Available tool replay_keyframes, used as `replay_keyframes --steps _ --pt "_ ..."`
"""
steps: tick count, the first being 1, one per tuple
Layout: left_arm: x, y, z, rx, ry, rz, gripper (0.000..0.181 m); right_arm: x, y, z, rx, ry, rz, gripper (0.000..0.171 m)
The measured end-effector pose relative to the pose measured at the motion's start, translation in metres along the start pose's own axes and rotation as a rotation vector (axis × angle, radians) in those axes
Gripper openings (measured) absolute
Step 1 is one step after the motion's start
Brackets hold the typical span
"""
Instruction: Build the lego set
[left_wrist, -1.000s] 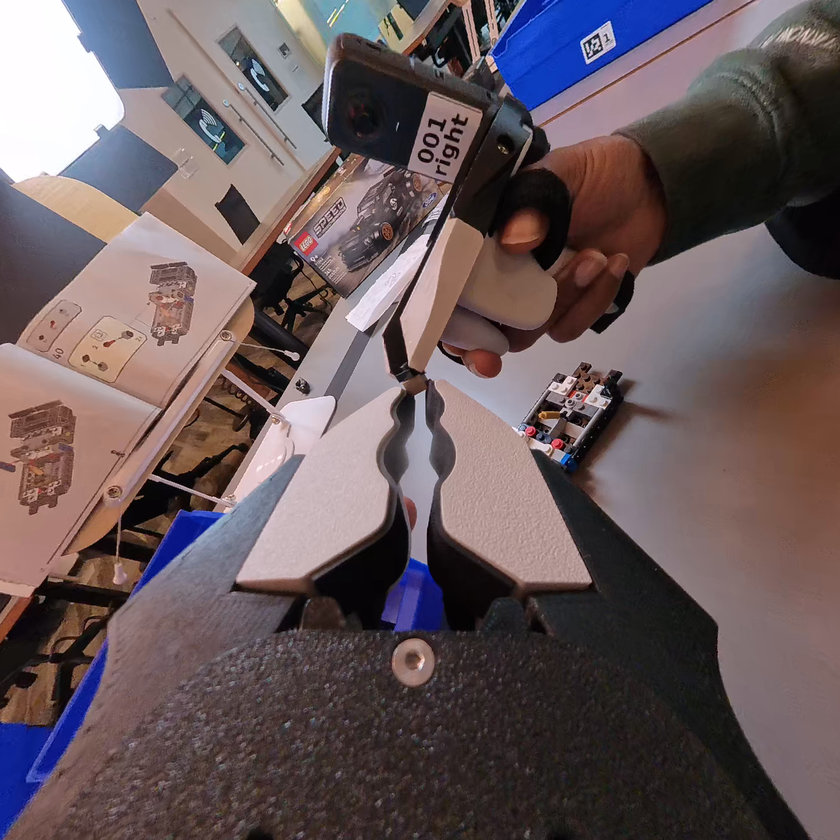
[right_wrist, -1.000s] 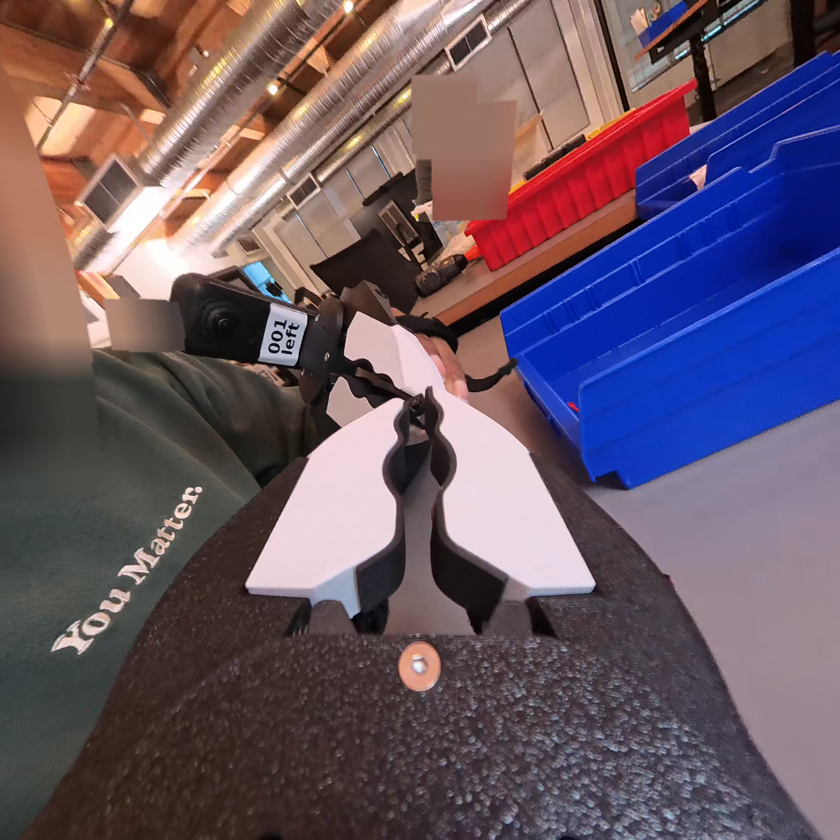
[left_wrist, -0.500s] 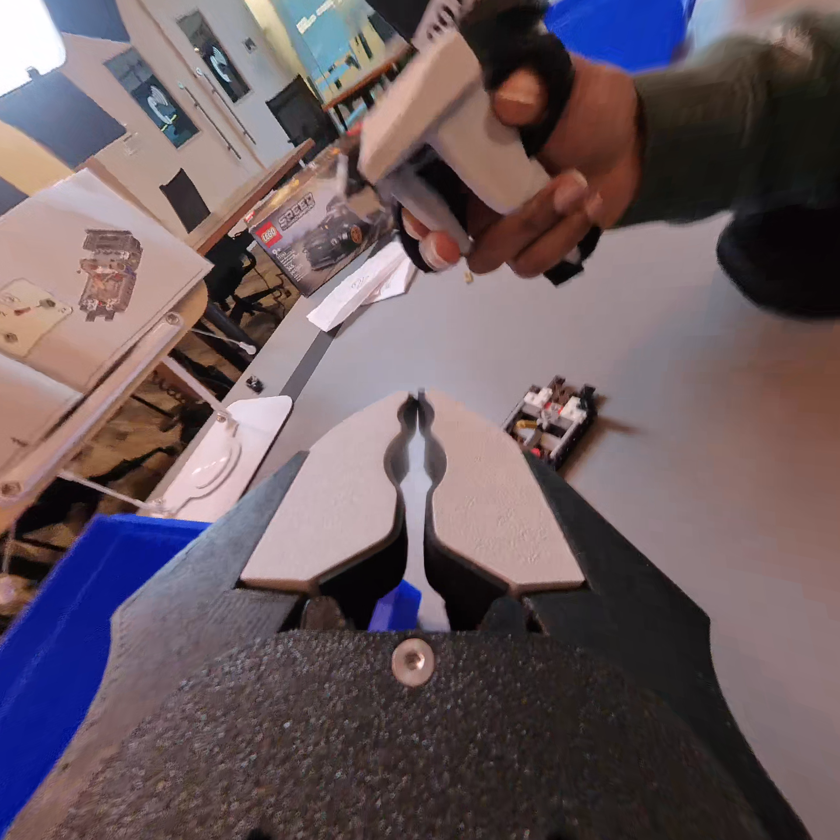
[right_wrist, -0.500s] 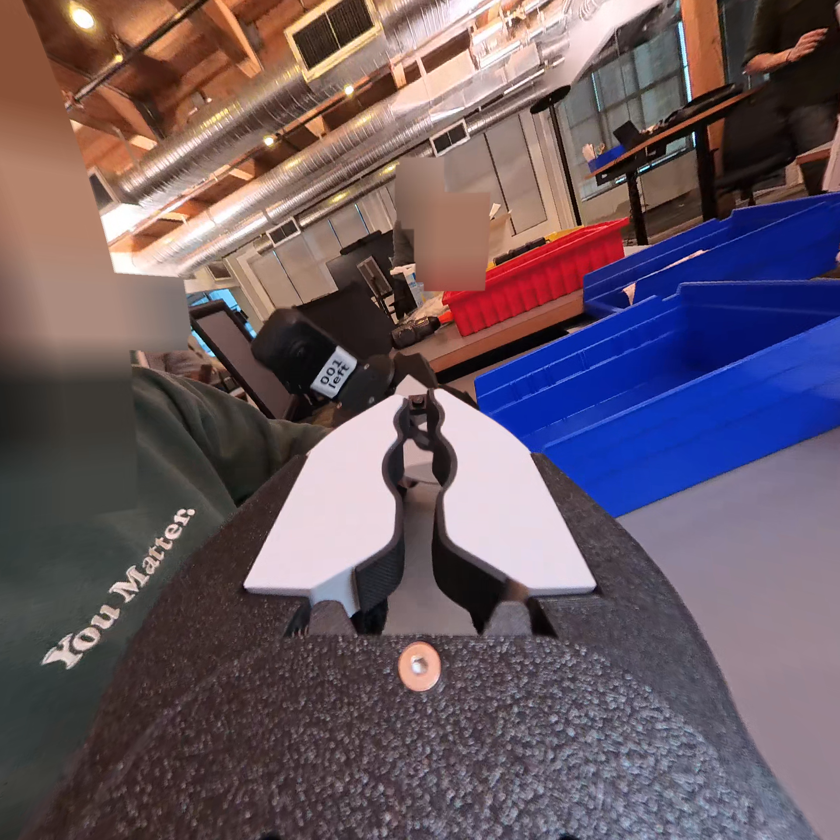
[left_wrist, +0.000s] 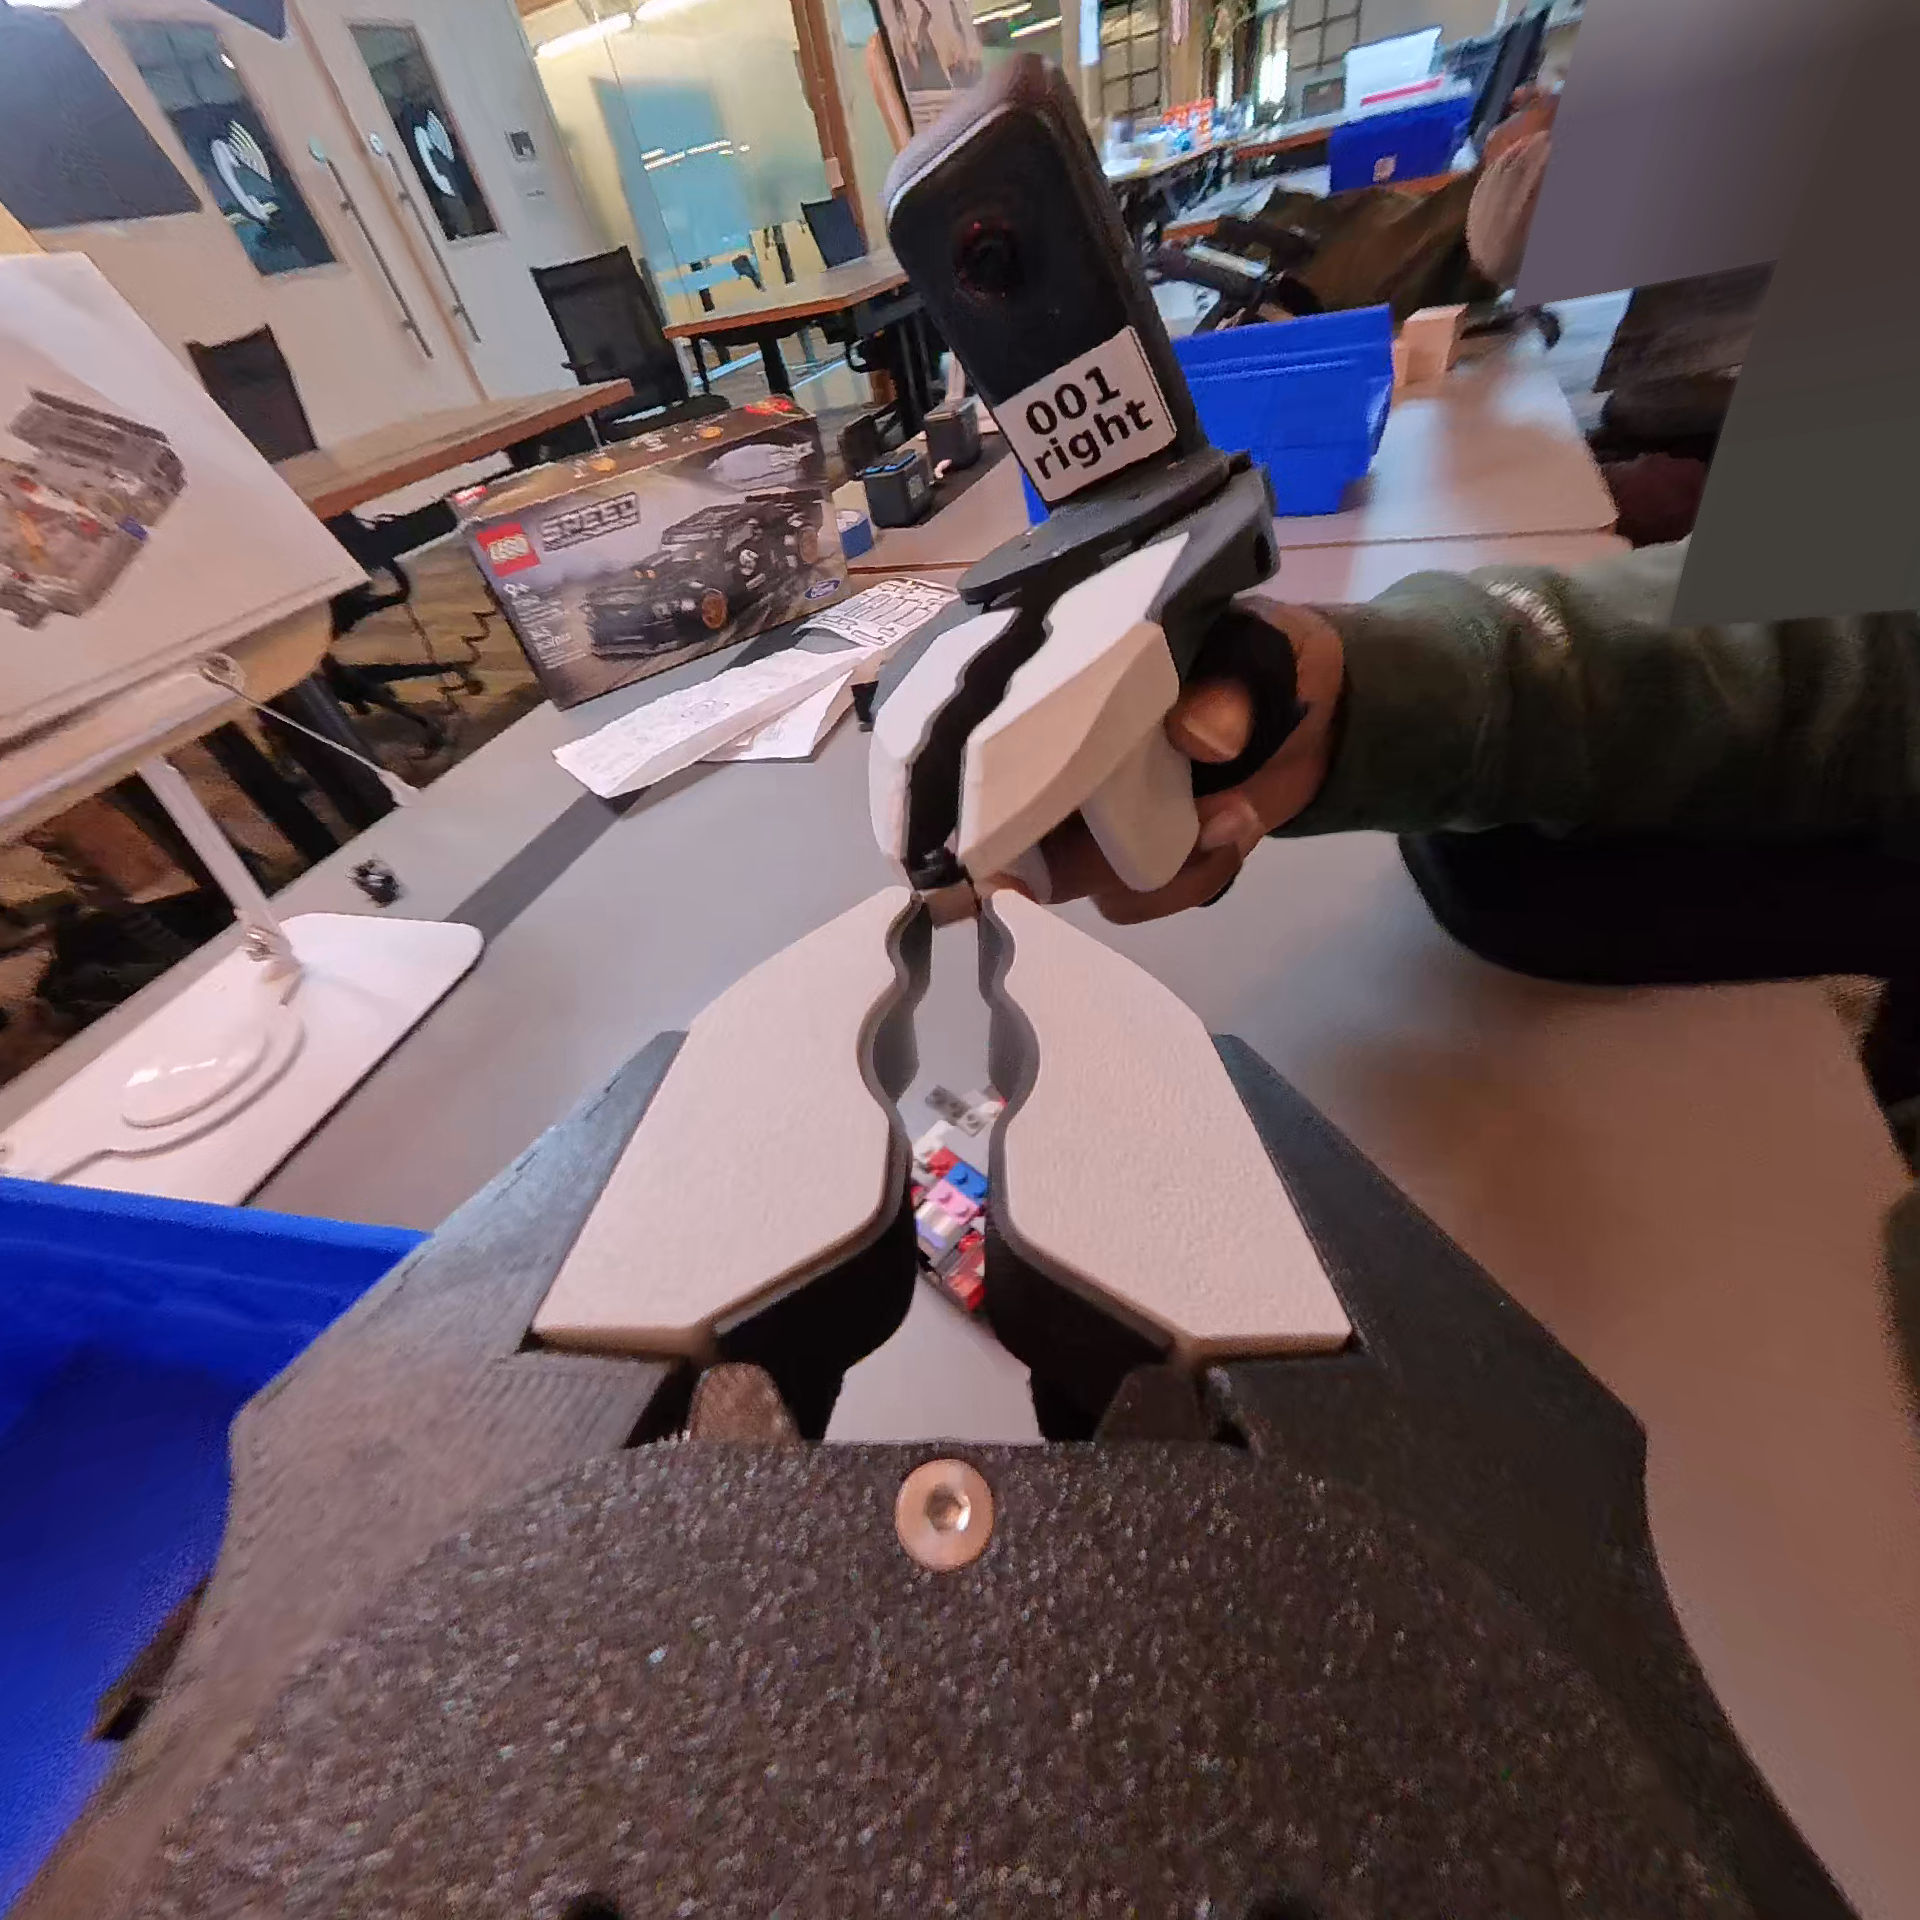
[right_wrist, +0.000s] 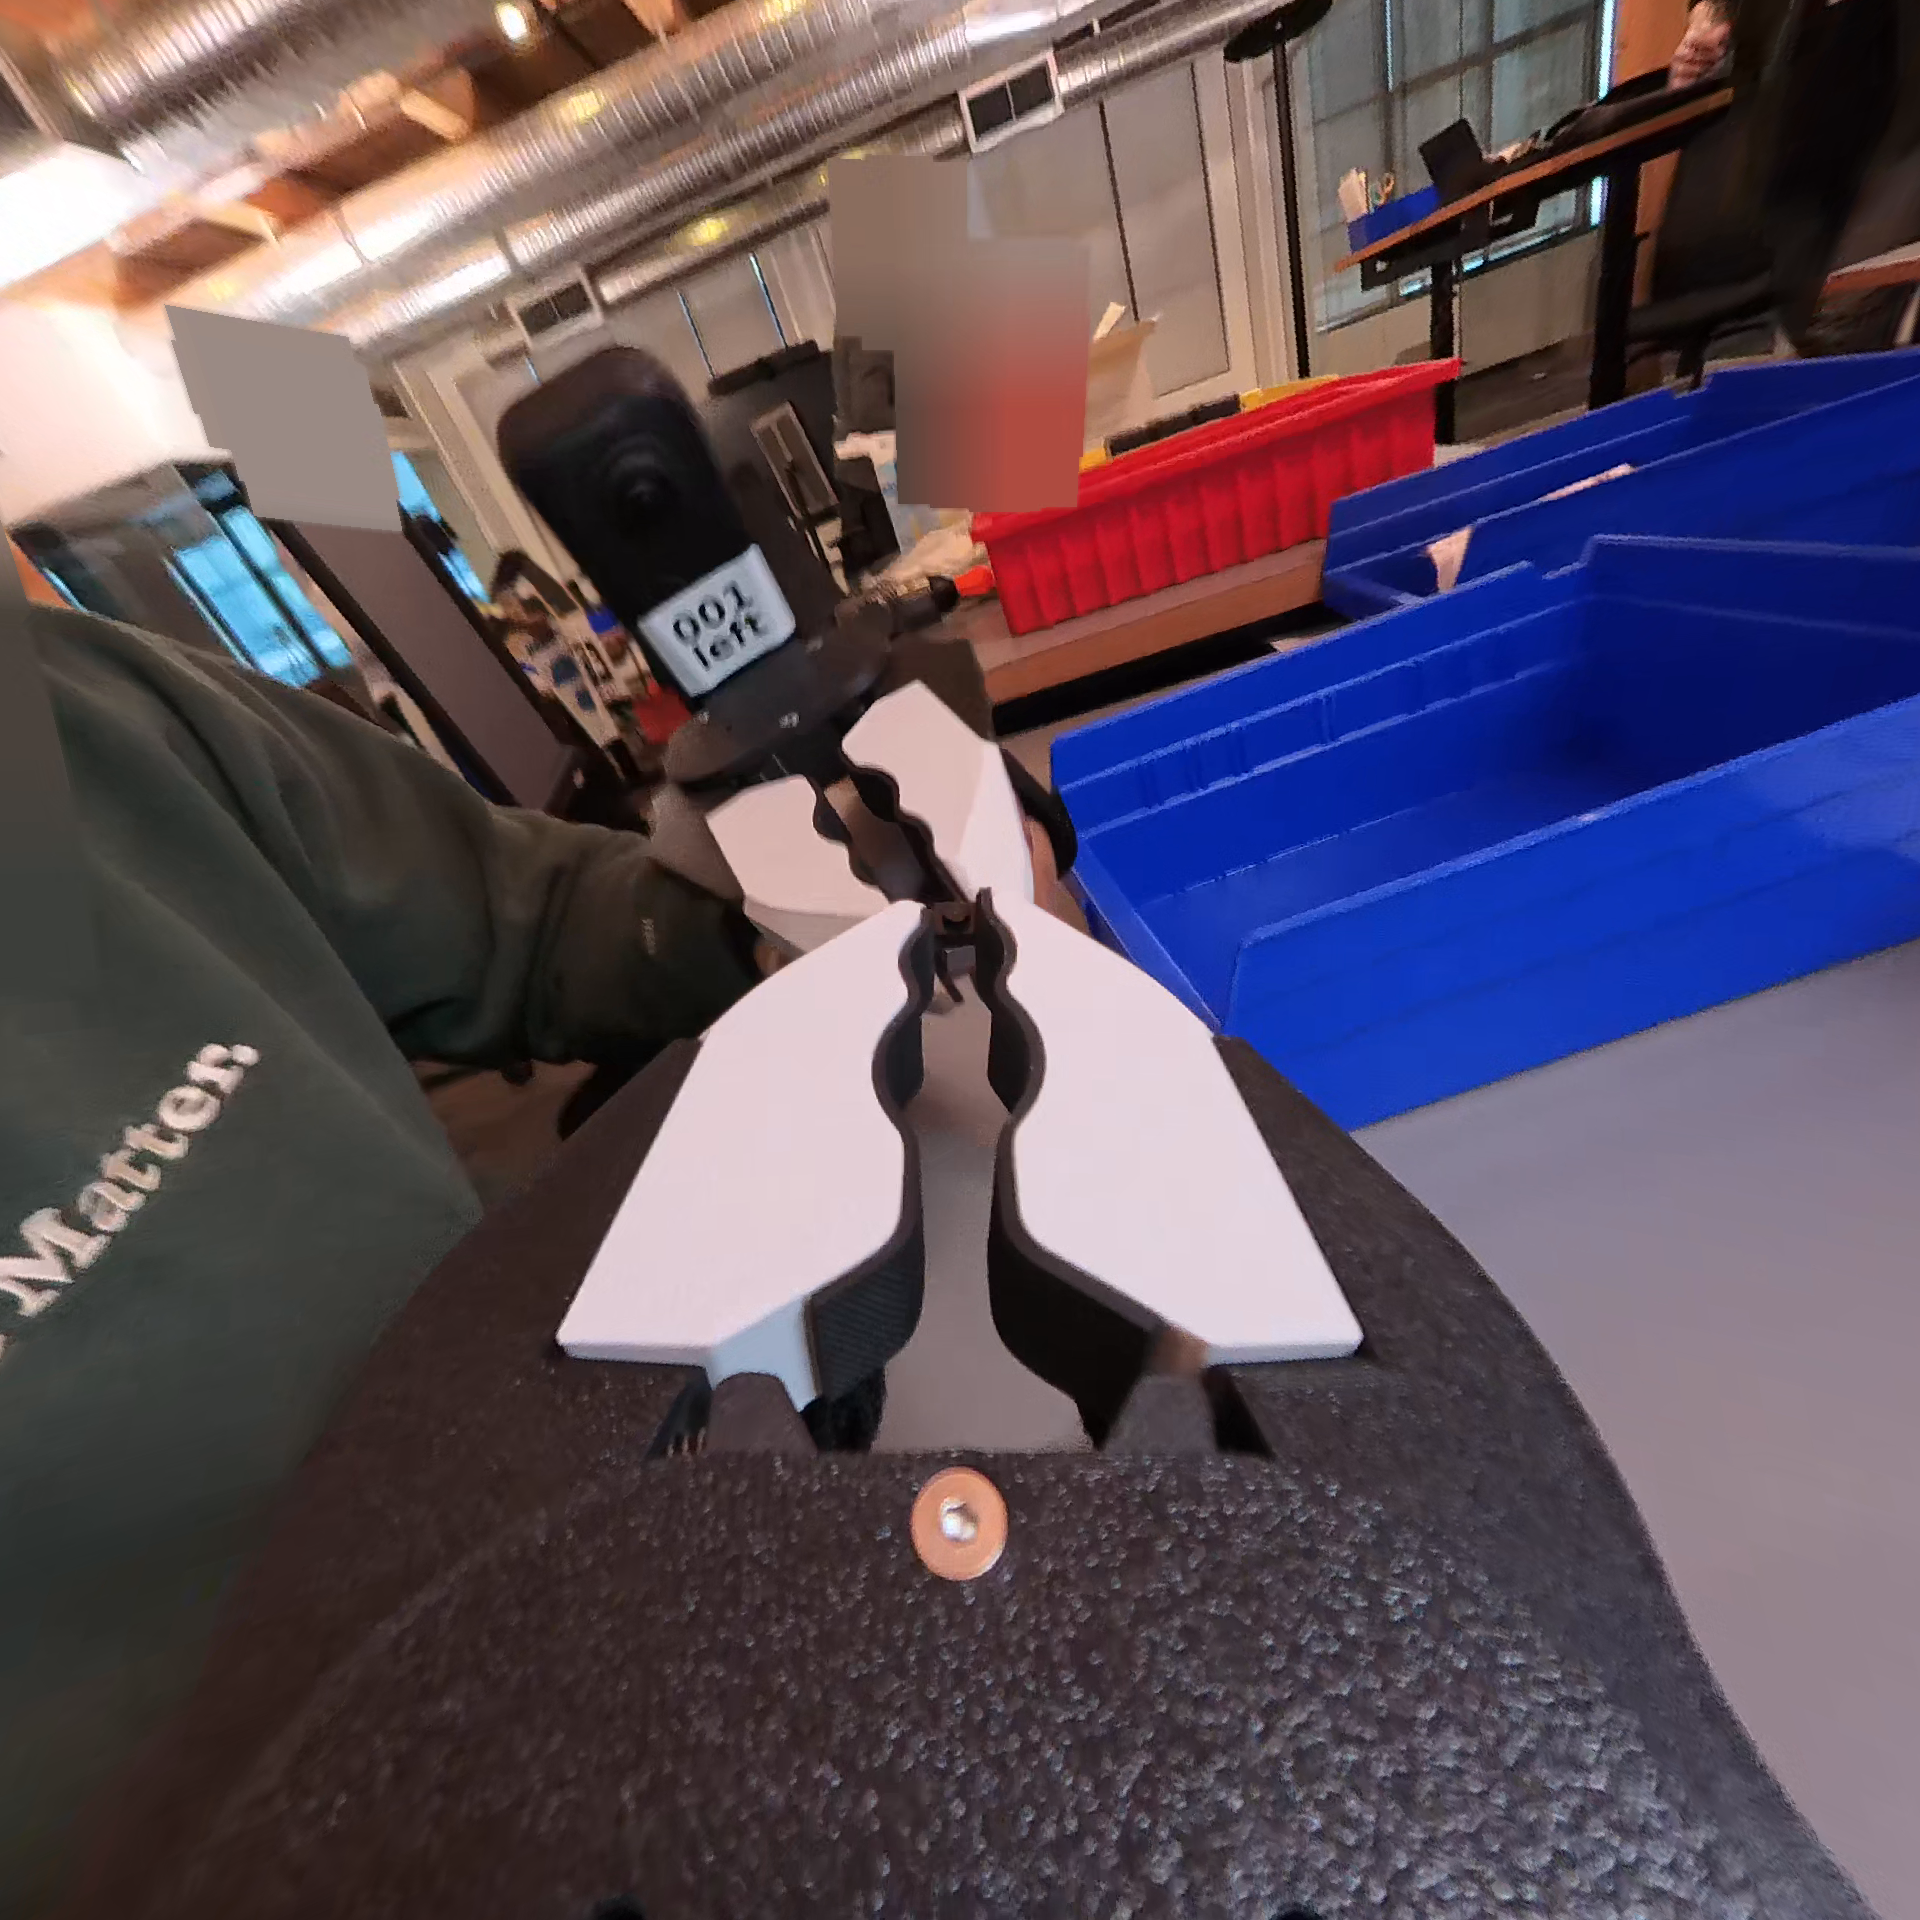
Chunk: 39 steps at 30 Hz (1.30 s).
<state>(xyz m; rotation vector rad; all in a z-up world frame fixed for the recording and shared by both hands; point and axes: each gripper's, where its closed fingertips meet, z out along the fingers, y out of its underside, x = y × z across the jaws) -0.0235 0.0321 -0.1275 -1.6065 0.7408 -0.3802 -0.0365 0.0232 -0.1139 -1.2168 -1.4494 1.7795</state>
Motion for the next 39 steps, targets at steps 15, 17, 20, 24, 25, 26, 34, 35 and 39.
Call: replay_keyframes --steps 15,17,20,24,25,26,34,35,39 --pt "-0.005 0.032 0.012 -0.221 -0.158 0.423 0.009 -0.007 -0.033 -0.008 0.277 -0.205 0.36 0.0" --pt "0.01 0.057 0.024 -0.27 -0.133 0.526 0.009 -0.009 -0.037 -0.009 0.216 -0.113 0.197 0.0" --pt "-0.01 0.034 0.018 -0.202 -0.154 0.39 0.009 0.007 -0.027 -0.021 0.126 0.027 0.079 0.0" --pt "-0.024 0.029 0.013 -0.18 -0.224 0.393 0.009 0.021 -0.004 -0.019 -0.073 0.177 -0.133 0.018" --pt "-0.024 0.029 0.013 -0.18 -0.239 0.4 0.009 0.021 0.001 -0.016 -0.098 0.189 -0.147 0.021" --pt "-0.025 0.028 0.013 -0.18 -0.258 0.417 0.009 0.022 0.005 -0.012 -0.118 0.209 -0.158 0.022" --pt "-0.029 0.023 0.012 -0.208 -0.367 0.544 0.009 0.03 0.015 -0.002 -0.17 0.307 -0.133 0.011" --pt "-0.029 0.023 0.011 -0.21 -0.385 0.563 0.009 0.03 0.015 -0.002 -0.173 0.312 -0.124 0.011" --pt "-0.033 0.021 0.01 -0.237 -0.475 0.677 0.009 0.031 0.014 -0.002 -0.177 0.349 -0.112 0.013"
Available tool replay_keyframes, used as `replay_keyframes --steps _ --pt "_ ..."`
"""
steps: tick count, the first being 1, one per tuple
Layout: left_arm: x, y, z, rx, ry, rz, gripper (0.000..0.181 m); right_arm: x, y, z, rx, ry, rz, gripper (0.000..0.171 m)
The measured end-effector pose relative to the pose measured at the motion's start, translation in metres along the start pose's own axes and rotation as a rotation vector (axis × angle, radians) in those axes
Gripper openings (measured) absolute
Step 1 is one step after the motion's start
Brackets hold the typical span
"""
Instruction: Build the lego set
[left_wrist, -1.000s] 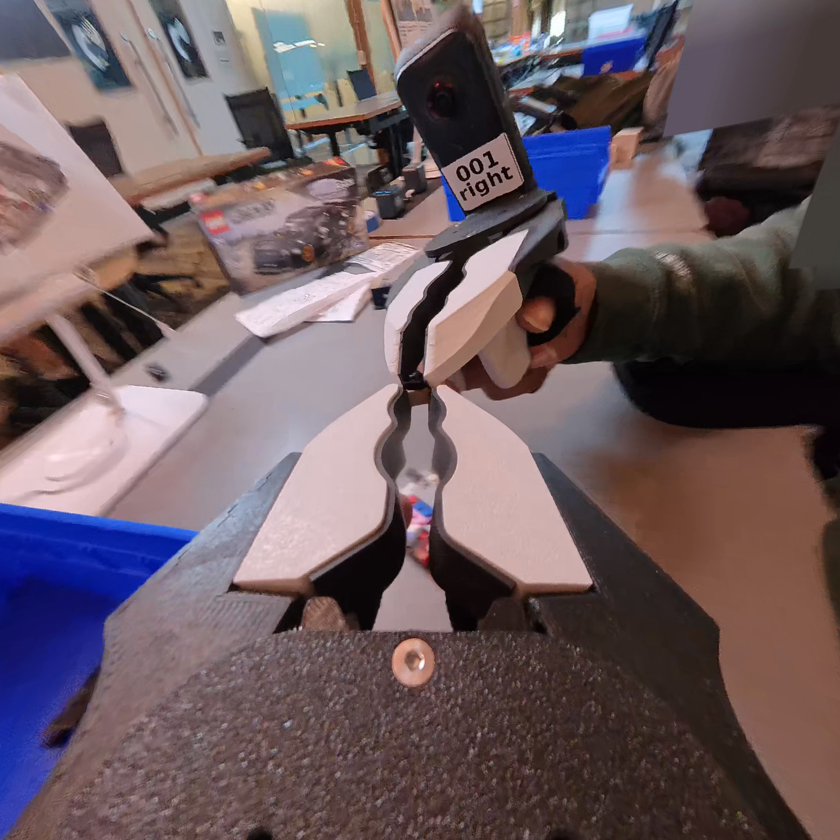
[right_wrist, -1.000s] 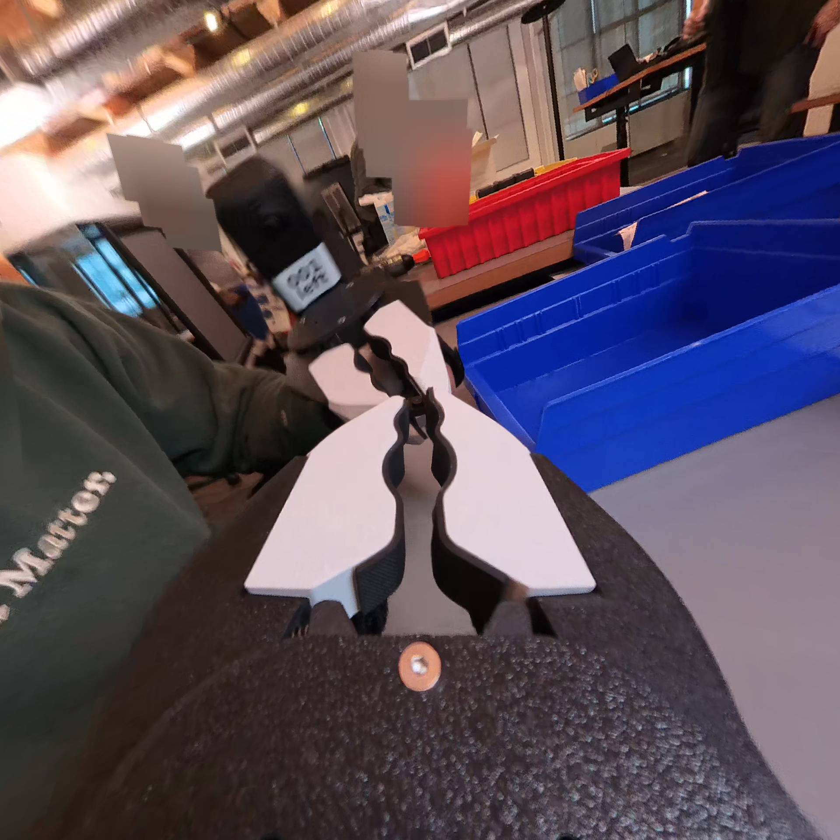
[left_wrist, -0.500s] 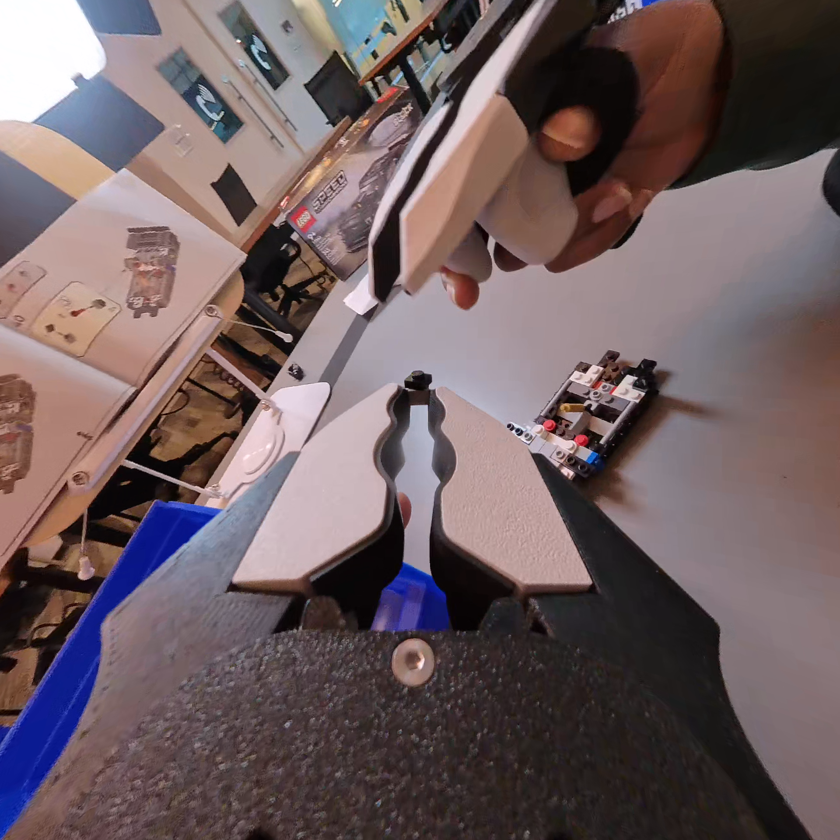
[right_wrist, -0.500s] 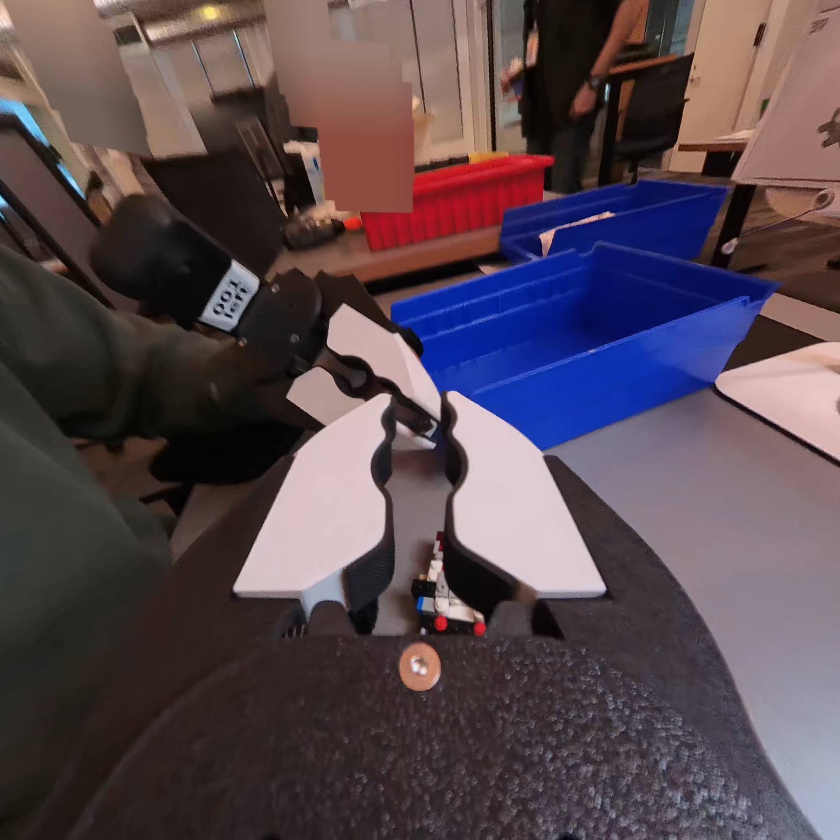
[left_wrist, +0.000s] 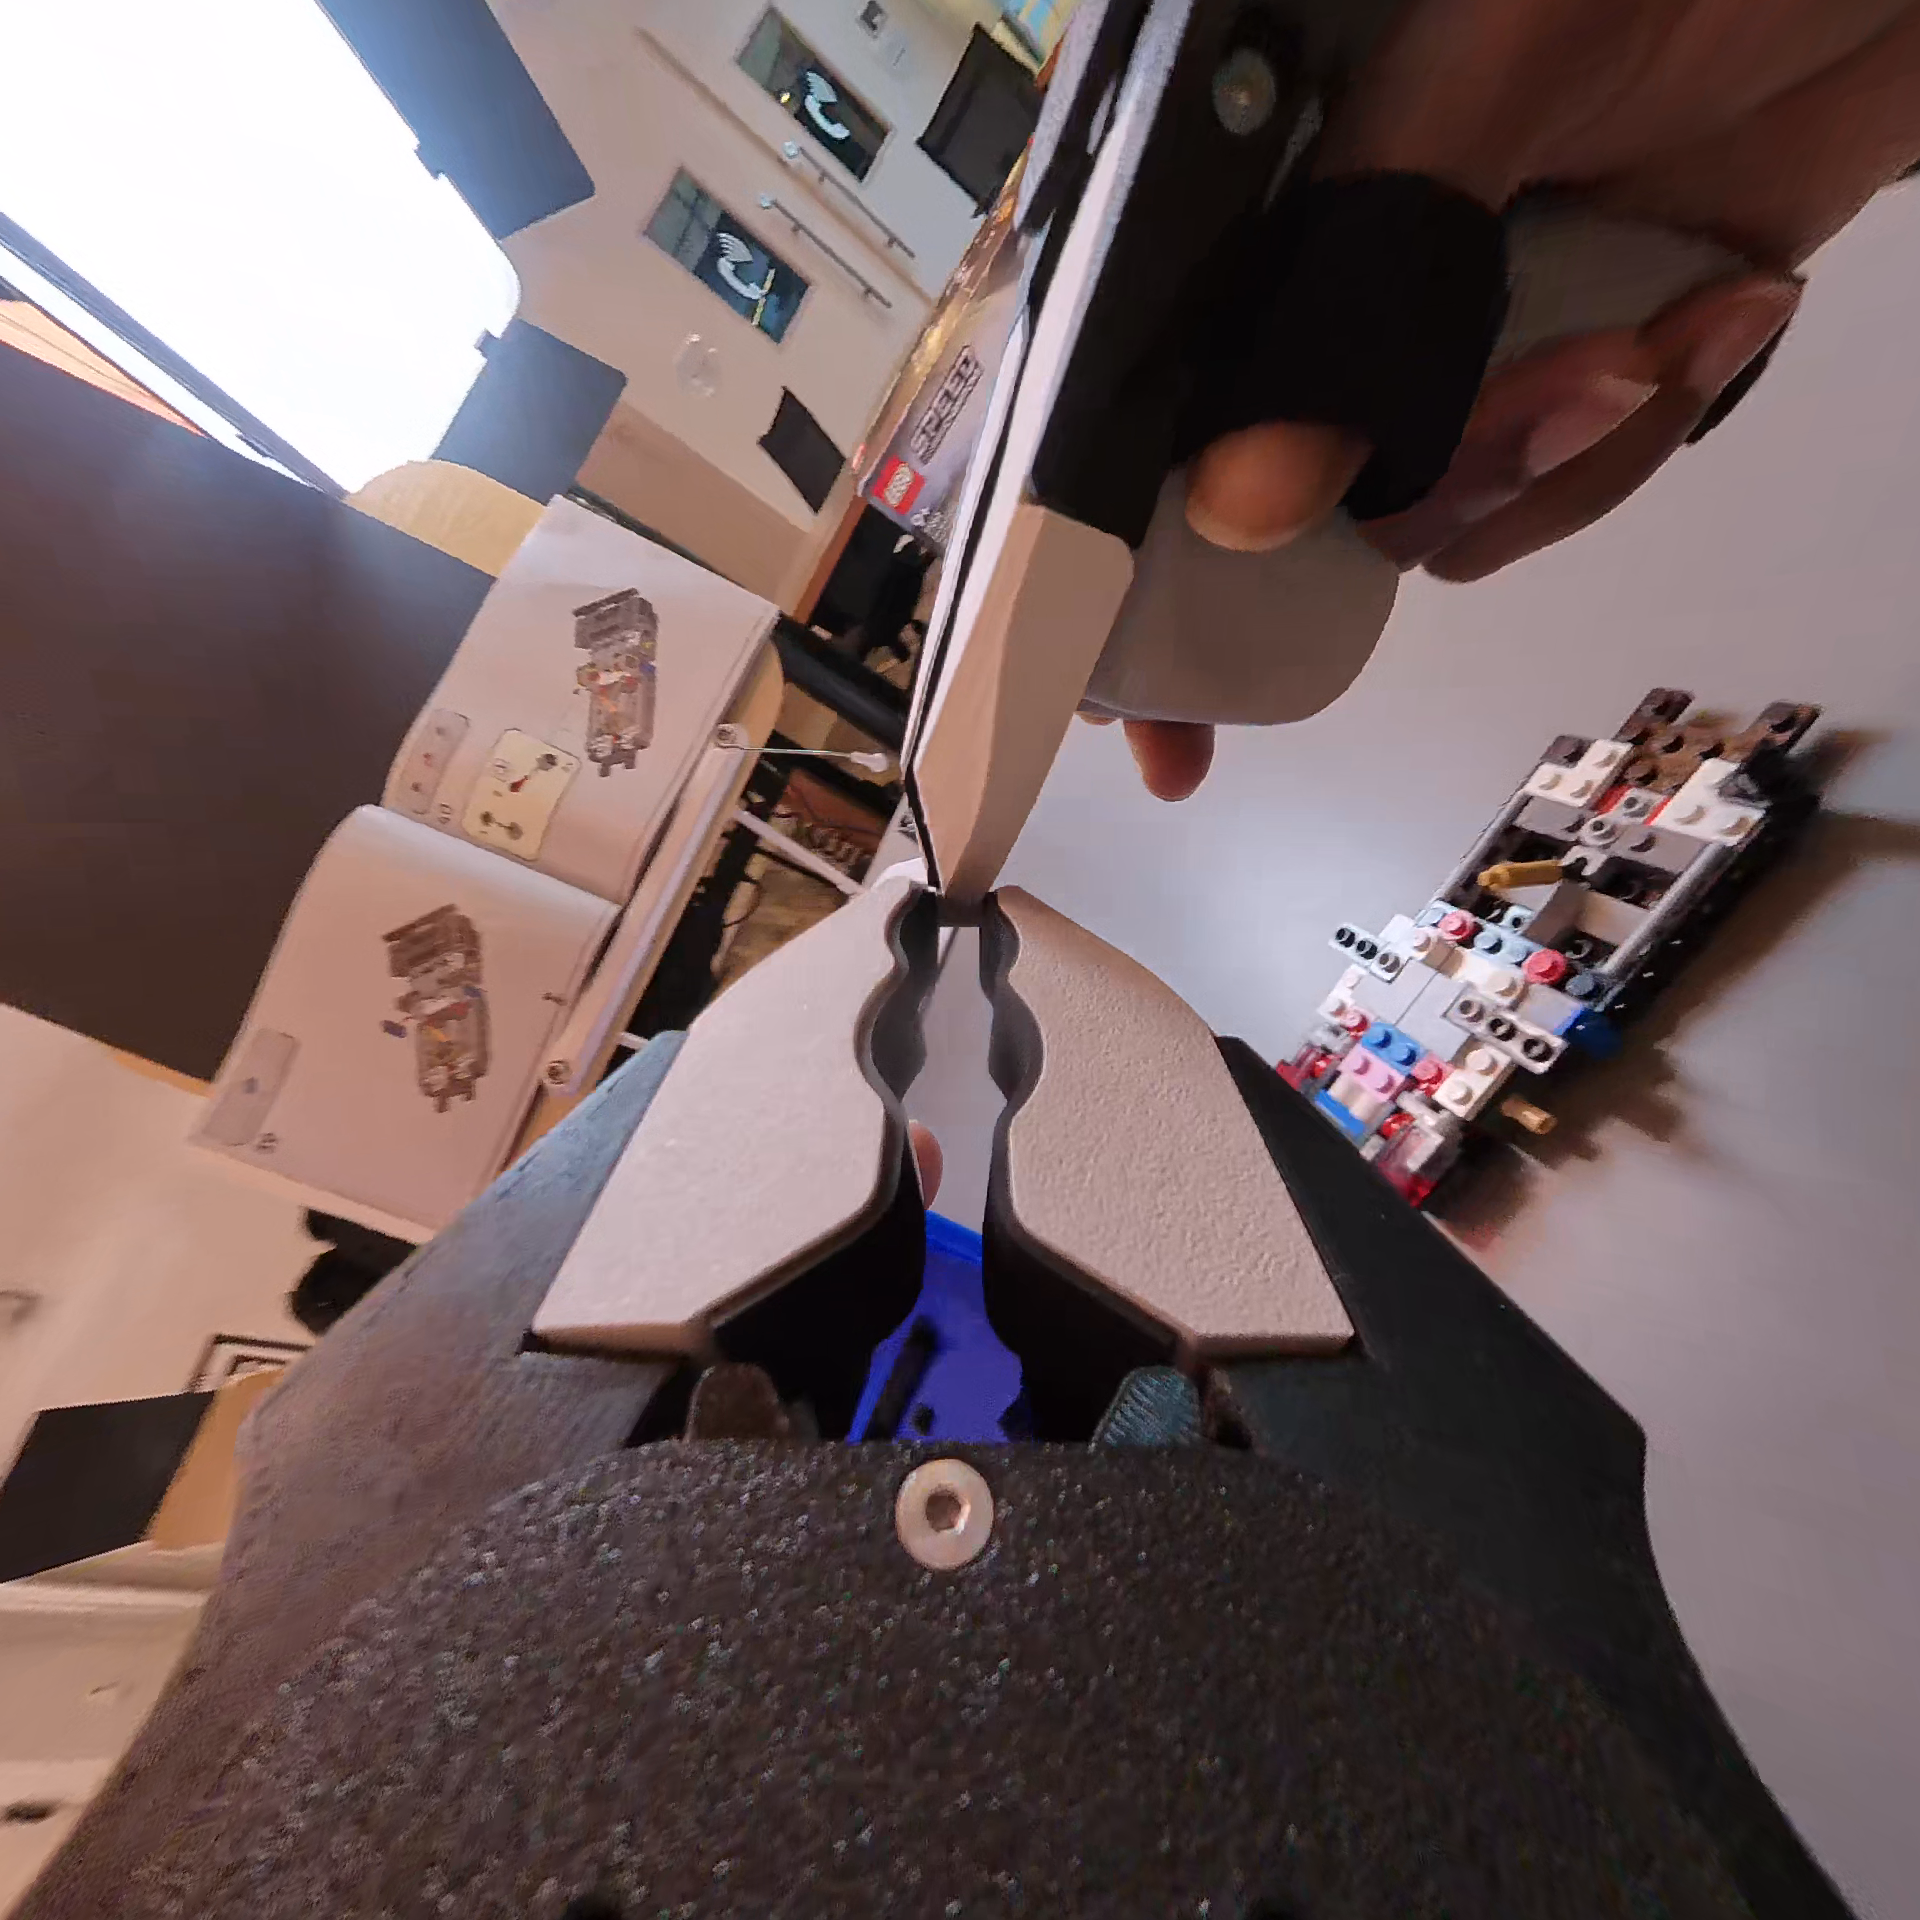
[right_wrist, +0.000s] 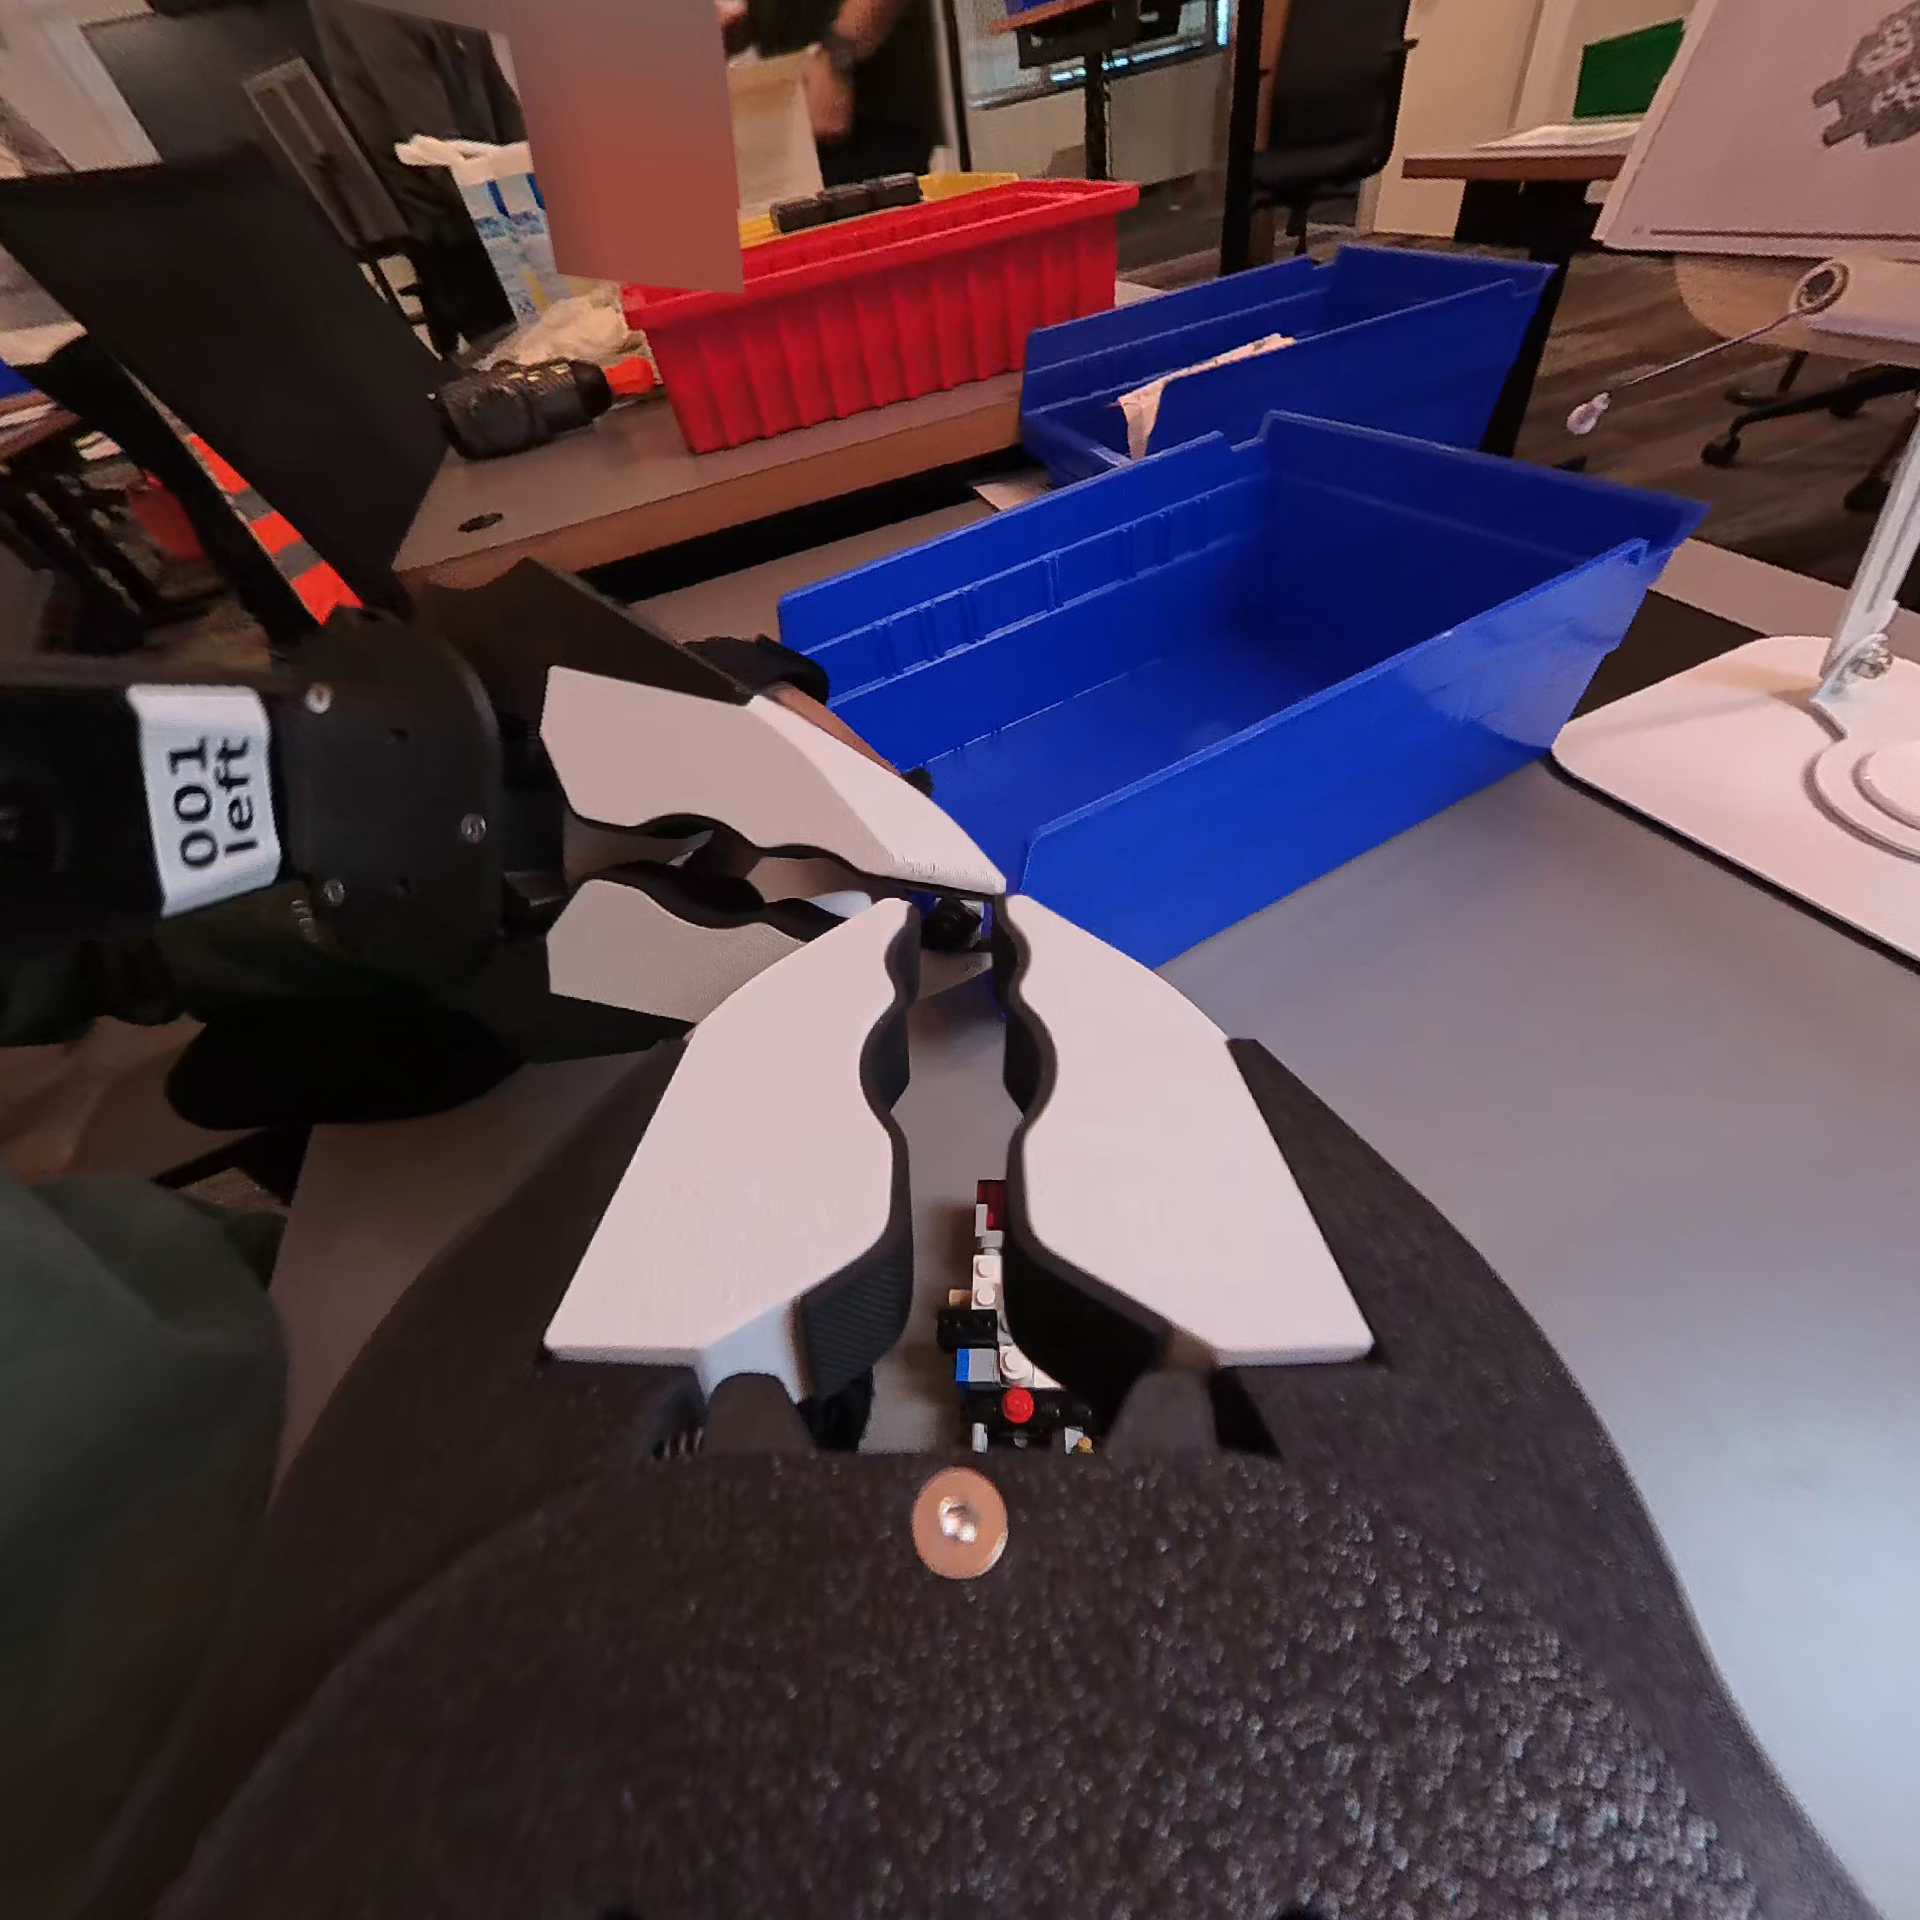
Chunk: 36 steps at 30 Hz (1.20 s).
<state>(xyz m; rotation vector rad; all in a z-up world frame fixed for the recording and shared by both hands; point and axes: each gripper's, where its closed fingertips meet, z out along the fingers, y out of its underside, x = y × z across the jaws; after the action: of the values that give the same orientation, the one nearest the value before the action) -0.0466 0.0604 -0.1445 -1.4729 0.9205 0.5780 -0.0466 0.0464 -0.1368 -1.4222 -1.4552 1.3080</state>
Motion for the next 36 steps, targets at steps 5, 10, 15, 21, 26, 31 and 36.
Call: replay_keyframes --steps 5,10,15,21,26,31,36 --pt "-0.003 -0.004 0.0 -0.005 -0.077 0.11 0.009 -0.002 0.0 0.002 -0.011 0.011 0.071 0.012" --pt "-0.001 0.002 0.003 -0.028 -0.058 0.123 0.009 0.003 0.004 0.004 -0.029 0.049 0.026 0.01" --pt "0.004 0.003 0.005 -0.019 0.005 0.078 0.009 0.003 0.007 0.002 -0.076 0.046 -0.034 0.01" --pt "0.006 -0.003 0.004 0.023 0.058 -0.007 0.009 0.0 0.005 -0.003 -0.088 0.017 -0.107 0.01" --pt "0.007 -0.004 0.002 0.035 0.072 -0.042 0.009 -0.002 0.005 -0.004 -0.089 0.007 -0.153 0.01" --pt "0.003 -0.005 0.001 0.016 0.009 0.045 0.009 -0.003 0.002 -0.004 -0.076 -0.032 0.008 0.01" --pt "-0.005 0.039 0.001 -0.13 -0.009 0.036 0.009 0.022 -0.031 -0.039 0.085 0.009 0.126 0.008"
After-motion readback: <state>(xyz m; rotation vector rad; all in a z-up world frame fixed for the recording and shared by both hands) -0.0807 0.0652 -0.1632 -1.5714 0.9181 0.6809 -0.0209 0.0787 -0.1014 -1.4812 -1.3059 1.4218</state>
